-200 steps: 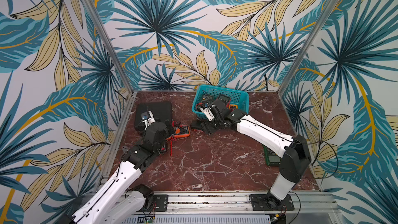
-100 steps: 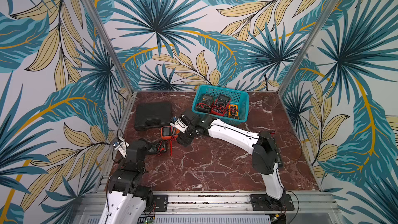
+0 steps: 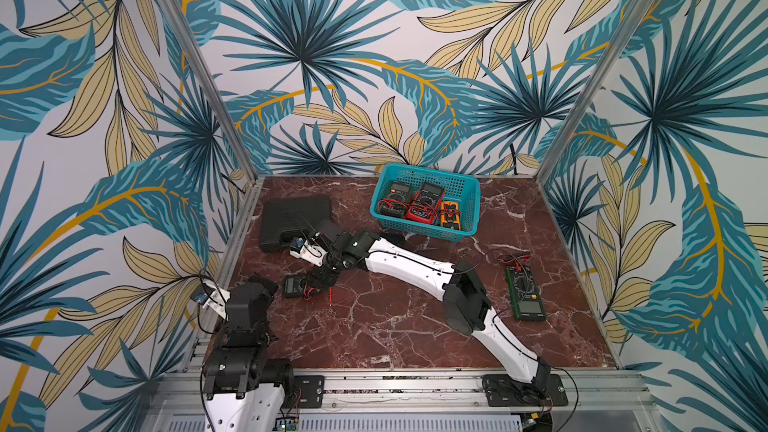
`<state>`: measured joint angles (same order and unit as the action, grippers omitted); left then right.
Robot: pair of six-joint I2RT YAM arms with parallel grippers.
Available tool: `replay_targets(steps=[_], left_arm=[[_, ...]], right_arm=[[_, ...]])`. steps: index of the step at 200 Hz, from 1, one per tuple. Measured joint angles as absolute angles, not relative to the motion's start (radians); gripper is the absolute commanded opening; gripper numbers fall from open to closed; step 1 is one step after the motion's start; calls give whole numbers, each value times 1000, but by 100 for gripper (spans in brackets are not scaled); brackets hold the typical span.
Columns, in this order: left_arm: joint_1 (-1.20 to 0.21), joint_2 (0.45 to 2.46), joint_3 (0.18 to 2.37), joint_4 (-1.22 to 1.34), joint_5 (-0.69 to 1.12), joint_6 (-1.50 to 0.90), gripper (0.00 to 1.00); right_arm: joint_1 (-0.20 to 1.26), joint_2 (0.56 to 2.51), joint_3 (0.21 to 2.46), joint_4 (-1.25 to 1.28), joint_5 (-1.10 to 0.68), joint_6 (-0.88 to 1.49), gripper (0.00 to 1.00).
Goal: Put the multimeter into the basket
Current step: Pick up the multimeter from the center of the board.
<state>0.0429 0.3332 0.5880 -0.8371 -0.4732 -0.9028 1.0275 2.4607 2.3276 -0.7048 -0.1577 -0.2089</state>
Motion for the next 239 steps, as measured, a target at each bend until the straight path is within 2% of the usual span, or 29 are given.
replay_targets(steps=[97, 156, 206, 239], left_arm=[[43, 311, 590, -862, -456, -871, 100], [43, 303, 590, -862, -448, -858, 100], [43, 303, 590, -862, -448, -852, 100], [43, 303, 590, -861, -443, -852, 100]], right_arm=[[1070, 2606, 2457, -700, -154, -281, 89], [1068, 2649, 2480, -690, -134, -311, 89], [1072, 2654, 2484, -714, -127, -353, 81], [1095, 2627, 2437, -704, -95, -384, 62]])
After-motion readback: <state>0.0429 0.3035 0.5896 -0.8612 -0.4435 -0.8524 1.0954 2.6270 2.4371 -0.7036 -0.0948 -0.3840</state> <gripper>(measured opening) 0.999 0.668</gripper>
